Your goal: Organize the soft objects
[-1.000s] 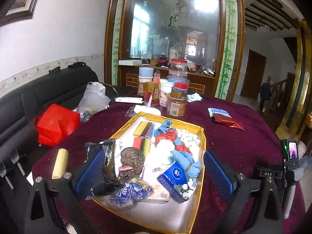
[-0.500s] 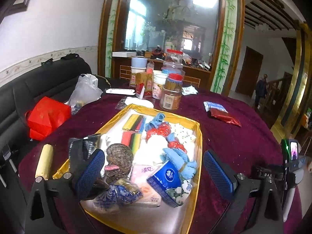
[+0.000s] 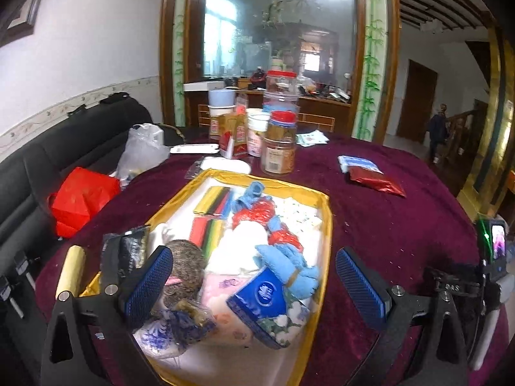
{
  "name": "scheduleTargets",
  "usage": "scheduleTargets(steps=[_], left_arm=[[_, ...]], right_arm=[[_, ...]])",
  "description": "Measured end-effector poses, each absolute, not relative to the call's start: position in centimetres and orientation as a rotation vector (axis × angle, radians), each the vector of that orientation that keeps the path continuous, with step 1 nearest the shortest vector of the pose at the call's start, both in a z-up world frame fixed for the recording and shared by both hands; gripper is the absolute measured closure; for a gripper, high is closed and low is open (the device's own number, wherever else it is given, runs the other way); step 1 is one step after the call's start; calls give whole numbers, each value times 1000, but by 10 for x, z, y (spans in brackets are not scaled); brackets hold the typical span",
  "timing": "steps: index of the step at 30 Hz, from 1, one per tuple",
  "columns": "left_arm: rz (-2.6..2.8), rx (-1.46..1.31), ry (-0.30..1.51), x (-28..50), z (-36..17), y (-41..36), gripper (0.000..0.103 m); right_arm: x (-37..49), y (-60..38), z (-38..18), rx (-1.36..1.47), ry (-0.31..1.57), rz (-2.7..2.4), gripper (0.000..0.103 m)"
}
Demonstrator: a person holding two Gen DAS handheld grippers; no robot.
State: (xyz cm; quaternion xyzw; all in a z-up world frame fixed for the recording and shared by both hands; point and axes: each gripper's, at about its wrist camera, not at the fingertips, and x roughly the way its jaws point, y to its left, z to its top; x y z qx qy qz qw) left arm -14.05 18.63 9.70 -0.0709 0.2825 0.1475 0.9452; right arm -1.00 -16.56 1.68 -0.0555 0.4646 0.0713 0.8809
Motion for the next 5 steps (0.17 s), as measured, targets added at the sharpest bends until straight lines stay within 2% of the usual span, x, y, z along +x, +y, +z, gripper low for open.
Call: scheduleTargets(steps=[5], left_arm=[[387,-133,584,-139,96,194,1]], right_arm=[[-10,-166,16,-116,968,149,0]])
